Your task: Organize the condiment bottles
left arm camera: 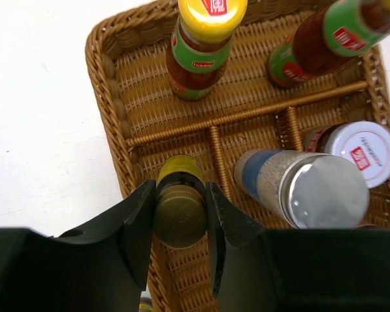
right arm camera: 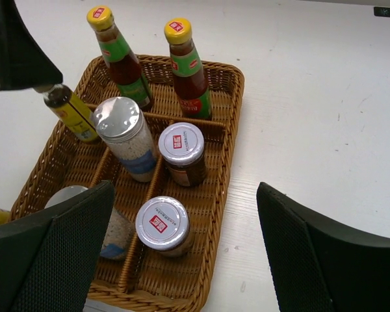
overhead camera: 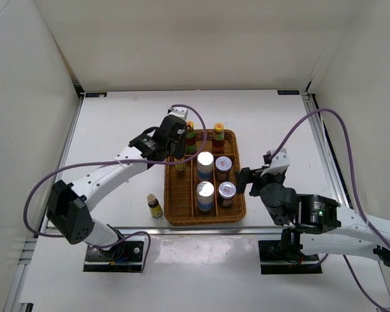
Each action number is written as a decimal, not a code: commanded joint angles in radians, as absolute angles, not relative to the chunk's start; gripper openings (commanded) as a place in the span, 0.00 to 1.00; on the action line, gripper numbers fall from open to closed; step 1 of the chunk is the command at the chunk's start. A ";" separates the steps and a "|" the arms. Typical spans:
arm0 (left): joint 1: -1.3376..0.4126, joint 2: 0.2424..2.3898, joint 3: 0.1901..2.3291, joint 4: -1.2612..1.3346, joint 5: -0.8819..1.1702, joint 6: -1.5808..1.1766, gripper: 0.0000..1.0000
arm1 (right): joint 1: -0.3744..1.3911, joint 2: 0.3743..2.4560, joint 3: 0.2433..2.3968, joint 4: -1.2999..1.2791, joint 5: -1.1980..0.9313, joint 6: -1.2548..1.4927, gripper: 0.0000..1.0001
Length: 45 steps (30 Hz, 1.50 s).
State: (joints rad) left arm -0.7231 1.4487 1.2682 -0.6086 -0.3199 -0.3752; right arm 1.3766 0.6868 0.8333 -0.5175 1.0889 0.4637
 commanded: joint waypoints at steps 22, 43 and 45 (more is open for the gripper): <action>-0.759 1.333 1.374 -0.647 -0.411 -0.339 1.00 | 1.382 0.640 0.877 -0.620 1.150 0.581 0.93; -0.769 0.904 1.031 -1.130 -0.223 -0.754 0.92 | 1.382 0.782 0.865 -0.600 1.140 0.658 0.96; -0.769 0.904 1.020 -1.140 -0.213 -0.768 0.92 | 1.382 0.782 0.865 -0.600 1.140 0.658 0.96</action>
State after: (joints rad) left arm -0.7677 0.9291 1.0248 -1.1084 -0.2577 -0.7143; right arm 1.3766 0.7918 0.8368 -0.6277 1.1156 0.6273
